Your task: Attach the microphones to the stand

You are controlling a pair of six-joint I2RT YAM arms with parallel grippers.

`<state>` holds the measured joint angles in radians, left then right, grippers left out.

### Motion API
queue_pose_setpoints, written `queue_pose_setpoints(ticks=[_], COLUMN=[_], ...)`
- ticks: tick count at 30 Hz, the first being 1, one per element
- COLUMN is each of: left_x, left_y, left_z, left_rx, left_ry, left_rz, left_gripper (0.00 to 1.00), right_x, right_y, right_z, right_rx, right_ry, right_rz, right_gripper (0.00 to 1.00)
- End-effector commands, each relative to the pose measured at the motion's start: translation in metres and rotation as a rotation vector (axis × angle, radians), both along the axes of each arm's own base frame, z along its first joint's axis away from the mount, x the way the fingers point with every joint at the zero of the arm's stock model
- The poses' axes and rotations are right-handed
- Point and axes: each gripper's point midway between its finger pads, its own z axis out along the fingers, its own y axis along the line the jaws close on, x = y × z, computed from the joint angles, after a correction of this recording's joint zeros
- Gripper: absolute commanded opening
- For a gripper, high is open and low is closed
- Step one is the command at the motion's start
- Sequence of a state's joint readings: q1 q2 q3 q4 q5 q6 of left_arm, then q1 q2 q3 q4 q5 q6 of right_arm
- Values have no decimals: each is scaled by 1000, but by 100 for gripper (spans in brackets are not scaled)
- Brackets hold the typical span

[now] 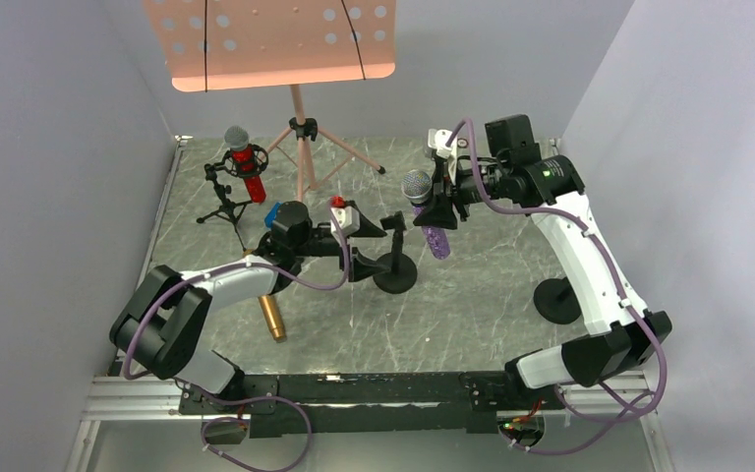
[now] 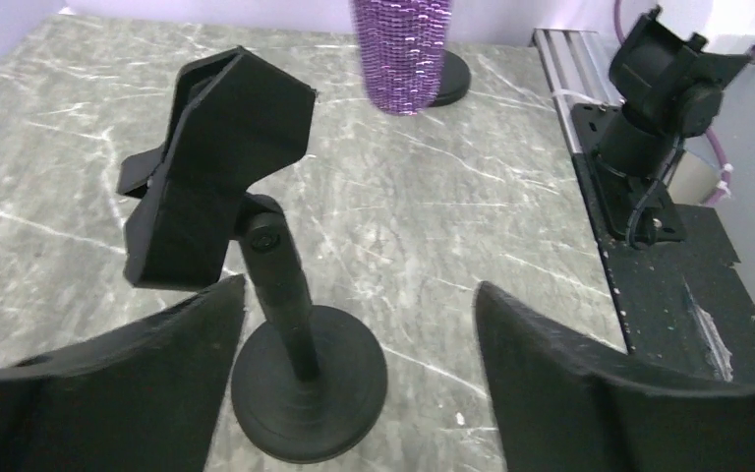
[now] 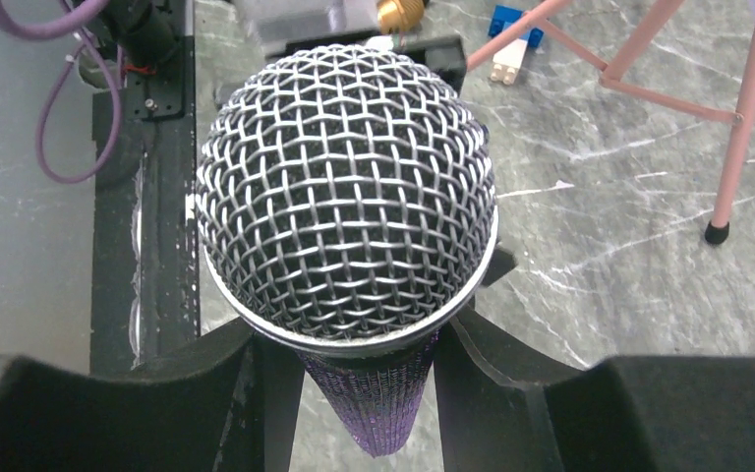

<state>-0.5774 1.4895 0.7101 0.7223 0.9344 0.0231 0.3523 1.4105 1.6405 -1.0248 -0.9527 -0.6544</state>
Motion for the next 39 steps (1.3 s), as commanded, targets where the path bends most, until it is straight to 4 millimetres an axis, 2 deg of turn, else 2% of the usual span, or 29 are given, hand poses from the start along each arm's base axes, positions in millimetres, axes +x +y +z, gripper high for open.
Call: queue_pose_setpoints(ticks=[1,4,8,12,15,18,23,28,33,36,39], left_x=[14,21,23,12,11,18,34,42,48,45,38], left_y=[16,19,19,-4,-23,-28,-34,-42,-48,-54,-55], left_z=[27,24,10,-17,-29,-37,-63,-71,-69,-72,-79], left_rx=[-84,-111,-137,-121,-126,-161,-131,-108,-115,-98,-70], left_ry=[-24,23,66,91,72,36,-26,-27,-17,-6,-1], left_rz=[46,88,179,219,248,268,290,288,300,295,302], left_gripper=[97,99,99,99,99,99,99,94,81,61,32], right_x=[-3,-4,-3,2,5,5,0,-3,-6,-6,-6], right_y=[-7,-11,-24,-35,-43,-49,-53,-55,-55,-57,-59], right_z=[13,2,1,-2,-10,-22,-36,-43,-47,-49,-48], right_rx=[9,23,75,120,132,132,141,147,163,166,171], right_ry=[-94,-62,-43,-30,-15,-2,2,-7,-3,-1,-2], right_rz=[-24,-38,-68,-102,-121,-129,-115,-105,-89,-88,-93], right_gripper=[3,3,4,5,5,5,5,5,5,5,5])
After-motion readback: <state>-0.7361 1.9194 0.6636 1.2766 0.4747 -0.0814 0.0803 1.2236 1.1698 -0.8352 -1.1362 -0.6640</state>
